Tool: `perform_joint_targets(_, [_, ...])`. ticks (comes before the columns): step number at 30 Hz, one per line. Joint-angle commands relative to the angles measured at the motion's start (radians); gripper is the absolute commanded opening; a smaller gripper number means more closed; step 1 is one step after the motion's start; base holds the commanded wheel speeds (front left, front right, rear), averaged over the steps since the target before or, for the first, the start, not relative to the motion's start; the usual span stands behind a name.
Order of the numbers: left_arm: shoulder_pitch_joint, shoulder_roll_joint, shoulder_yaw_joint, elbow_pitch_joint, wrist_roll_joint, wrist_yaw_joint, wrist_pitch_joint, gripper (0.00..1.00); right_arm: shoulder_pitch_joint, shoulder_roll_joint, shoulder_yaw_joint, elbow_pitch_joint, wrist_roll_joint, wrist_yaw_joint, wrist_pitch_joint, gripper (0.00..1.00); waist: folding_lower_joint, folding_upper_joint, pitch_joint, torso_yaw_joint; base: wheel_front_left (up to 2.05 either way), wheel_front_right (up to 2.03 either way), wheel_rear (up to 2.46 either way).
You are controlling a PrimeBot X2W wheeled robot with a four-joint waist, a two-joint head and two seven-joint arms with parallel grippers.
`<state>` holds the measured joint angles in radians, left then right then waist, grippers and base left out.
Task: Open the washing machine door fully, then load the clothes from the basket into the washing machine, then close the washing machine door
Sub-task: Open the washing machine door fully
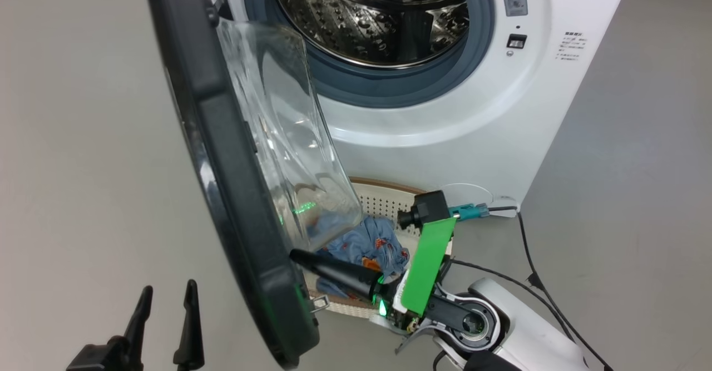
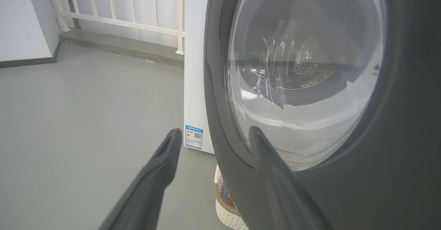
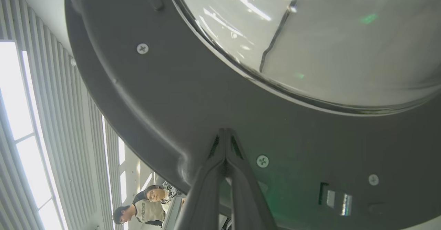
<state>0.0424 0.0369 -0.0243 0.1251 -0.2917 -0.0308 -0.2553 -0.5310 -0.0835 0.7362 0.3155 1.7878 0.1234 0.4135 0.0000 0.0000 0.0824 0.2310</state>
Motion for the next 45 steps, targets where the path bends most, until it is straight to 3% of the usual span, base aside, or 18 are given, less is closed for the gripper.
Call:
perform_joint_targets(1, [-0.008,0.013,0.039,-0.021,0.001,-0.004,-0.006,1.0,0.018,0.033,-0.009,-0.037,-0.025,0.007,-0.016,0.46,0.0,0.0,-0.008,-0.008,0.0,0.0,0.0])
perform_joint_targets(2, [-0.006,0.013,0.043,-0.022,0.002,-0.005,-0.006,1.0,0.025,0.033,-0.019,-0.042,-0.037,0.007,-0.018,0.91,0.0,0.0,-0.011,-0.011,0.0,0.0,0.0])
perform_joint_targets(3, [-0.004,0.013,0.047,-0.022,0.003,-0.005,-0.006,1.0,0.032,0.033,-0.03,-0.048,-0.051,0.007,-0.021,1.0,0.0,0.0,-0.015,-0.016,0.0,0.0,0.0])
perform_joint_targets(7, [0.004,0.013,0.061,-0.024,0.009,-0.006,-0.006,1.0,0.068,0.025,-0.078,-0.091,-0.127,0.007,-0.035,1.0,0.0,0.0,-0.028,-0.028,0.0,0.0,0.0])
perform_joint_targets(10, [0.008,0.013,0.067,-0.026,0.012,-0.007,-0.006,1.0,0.094,-0.016,-0.103,-0.154,-0.215,0.007,-0.088,1.0,0.0,0.0,-0.035,-0.034,0.0,0.0,0.0])
perform_joint_targets(16, [0.019,0.013,0.085,-0.038,0.009,-0.009,-0.006,1.0,0.142,-0.167,-0.072,-0.257,-0.415,0.007,-0.326,1.0,0.0,0.0,-0.041,-0.049,0.0,0.0,0.0])
perform_joint_targets(22, [0.041,0.013,0.099,-0.045,0.006,-0.003,-0.006,1.0,0.176,-0.341,0.004,-0.248,-0.567,0.007,-0.623,1.0,0.0,0.0,-0.053,-0.075,0.0,0.0,0.0])
perform_joint_targets(26, [0.054,0.013,0.104,-0.047,0.006,0.002,-0.006,1.0,0.209,-0.397,-0.022,-0.199,-0.66,0.007,-0.671,1.0,0.0,0.0,-0.061,-0.089,0.0,0.0,0.0])
perform_joint_targets(29, [0.066,0.013,0.109,-0.052,0.014,0.001,-0.006,1.0,0.273,-0.377,-0.179,-0.184,-0.794,0.007,-0.674,1.0,0.0,0.0,-0.063,-0.106,0.0,0.0,0.0])
perform_joint_targets(34, [0.074,0.013,0.124,-0.056,0.022,-0.005,-0.006,1.0,0.413,-0.282,-0.377,-0.206,-1.014,0.007,-0.675,1.0,0.0,0.0,-0.061,-0.134,0.0,0.0,0.0])
perform_joint_targets(45, [0.089,0.013,0.142,-0.052,0.024,-0.006,-0.006,1.0,0.606,-0.125,-0.631,-0.249,-1.351,0.007,-0.675,1.0,0.0,0.0,-0.073,-0.162,0.0,0.0,0.0])
